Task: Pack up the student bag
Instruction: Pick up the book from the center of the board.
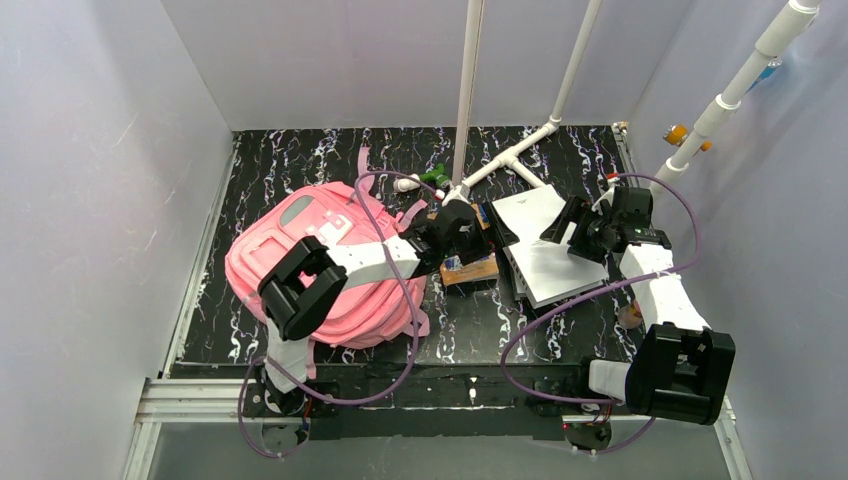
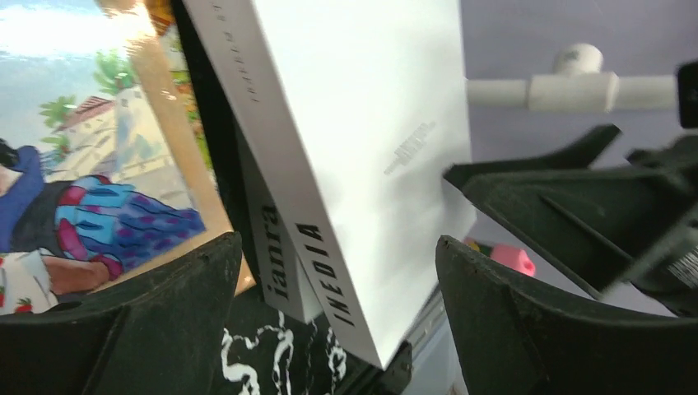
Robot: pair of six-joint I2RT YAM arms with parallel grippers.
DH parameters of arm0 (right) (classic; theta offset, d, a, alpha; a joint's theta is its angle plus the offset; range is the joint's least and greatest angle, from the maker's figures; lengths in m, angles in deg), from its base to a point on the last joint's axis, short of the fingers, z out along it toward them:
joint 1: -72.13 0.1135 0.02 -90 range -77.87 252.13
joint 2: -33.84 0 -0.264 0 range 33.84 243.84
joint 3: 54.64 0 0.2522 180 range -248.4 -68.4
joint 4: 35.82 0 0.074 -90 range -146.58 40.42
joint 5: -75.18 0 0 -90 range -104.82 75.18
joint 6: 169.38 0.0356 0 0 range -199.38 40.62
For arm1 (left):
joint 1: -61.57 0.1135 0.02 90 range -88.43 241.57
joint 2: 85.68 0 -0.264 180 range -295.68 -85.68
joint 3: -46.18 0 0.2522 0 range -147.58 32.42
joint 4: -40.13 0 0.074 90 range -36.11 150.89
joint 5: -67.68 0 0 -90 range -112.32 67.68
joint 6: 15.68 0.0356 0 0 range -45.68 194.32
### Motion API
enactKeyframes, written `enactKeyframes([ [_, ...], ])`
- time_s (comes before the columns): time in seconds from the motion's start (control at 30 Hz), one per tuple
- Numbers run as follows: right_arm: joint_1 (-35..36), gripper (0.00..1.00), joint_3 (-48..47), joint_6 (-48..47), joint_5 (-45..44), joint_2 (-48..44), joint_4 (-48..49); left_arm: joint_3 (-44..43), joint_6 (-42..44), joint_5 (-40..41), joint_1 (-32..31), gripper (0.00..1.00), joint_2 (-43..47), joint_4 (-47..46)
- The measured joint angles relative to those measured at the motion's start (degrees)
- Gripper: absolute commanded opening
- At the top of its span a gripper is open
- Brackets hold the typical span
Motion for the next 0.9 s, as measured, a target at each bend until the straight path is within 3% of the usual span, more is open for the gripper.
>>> enactKeyframes([
  [0.23,0.0,0.89,0.0,0.0,0.0,0.0,0.0,0.0,-3.7,7.3,-0.6,0.81,-6.9,-5.4],
  [0.4,0.0,0.89,0.0,0.0,0.0,0.0,0.0,-1.1,-4.0,8.2,-0.5,0.71,-9.7,-11.2],
  [0.73,0.0,0.89,-0.3,0.0,0.0,0.3,0.0,-3.1,-8.1,8.3,-0.5,0.69,-13.5,-14.6],
  [0.9,0.0,0.89,-0.3,-0.1,0.0,0.3,0.0,-3.9,-9.7,8.3,-0.5,0.6,-15.5,-16.8],
])
